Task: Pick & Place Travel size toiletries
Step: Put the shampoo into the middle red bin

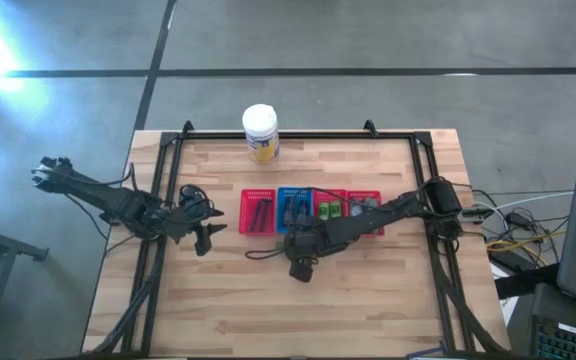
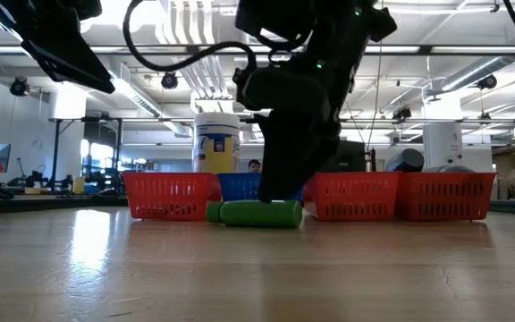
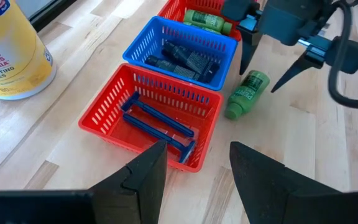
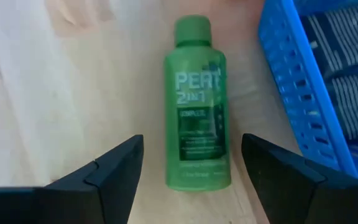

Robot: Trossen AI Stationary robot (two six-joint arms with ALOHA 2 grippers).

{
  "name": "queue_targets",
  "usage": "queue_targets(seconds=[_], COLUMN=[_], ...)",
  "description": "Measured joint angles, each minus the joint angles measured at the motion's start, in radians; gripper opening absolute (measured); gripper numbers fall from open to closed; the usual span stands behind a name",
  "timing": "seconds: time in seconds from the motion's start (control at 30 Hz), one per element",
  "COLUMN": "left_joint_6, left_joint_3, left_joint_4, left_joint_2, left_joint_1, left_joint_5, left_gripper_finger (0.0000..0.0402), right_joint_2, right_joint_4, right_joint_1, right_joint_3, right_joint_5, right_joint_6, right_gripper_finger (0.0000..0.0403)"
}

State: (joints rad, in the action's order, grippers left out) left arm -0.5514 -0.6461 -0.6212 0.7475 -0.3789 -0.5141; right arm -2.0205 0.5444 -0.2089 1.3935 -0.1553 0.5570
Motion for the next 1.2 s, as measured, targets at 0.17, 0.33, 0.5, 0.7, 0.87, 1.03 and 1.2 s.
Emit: queue_targets(seconds=[0.17, 0.33, 0.5, 0.7, 0.87, 1.03, 1.2], left_joint_6=[0.0, 0.001, 0.001, 0.002, 0.0, 0.0, -0.001], left_joint_3=[0.0, 0.0, 0.0, 0.002, 0.014, 0.014, 0.014], left_joint_4=[0.0, 0.0, 0.0, 0.0, -0.002, -0.001, -0.001], left_joint_2=[0.0, 0.0, 0.0, 0.0, 0.0, 0.0, 0.0], left_joint_1=[0.0, 0.0, 0.0, 0.0, 0.0, 0.0, 0.0], left_joint_5=[0.0, 0.0, 0.0, 0.0, 0.0, 0.0, 0.0], left_gripper_finger=[0.0181, 0.0181, 0.0181, 0.0181, 0.0181, 0.0181, 0.0181], right_joint_2=[0.0, 0.0, 0.001, 0.004, 0.002, 0.0, -0.003], right_joint_4=[-0.007, -0.042, -0.101, -0.123, -0.131, -0.157, -0.164], right_joint_1=[0.002, 0.004, 0.004, 0.004, 0.004, 0.005, 0.003], right_joint_3=[-0.017, -0.052, -0.074, -0.094, -0.104, -0.11, -0.093], right_joint_5=[-0.001, -0.001, -0.007, -0.008, -0.046, -0.055, -0.054], right_joint_6=[0.015, 0.013, 0.012, 0.008, 0.008, 0.015, 0.004], right_gripper_finger=[0.0261, 0.0273, 0.0287, 0.029, 0.0273, 0.0259, 0.025])
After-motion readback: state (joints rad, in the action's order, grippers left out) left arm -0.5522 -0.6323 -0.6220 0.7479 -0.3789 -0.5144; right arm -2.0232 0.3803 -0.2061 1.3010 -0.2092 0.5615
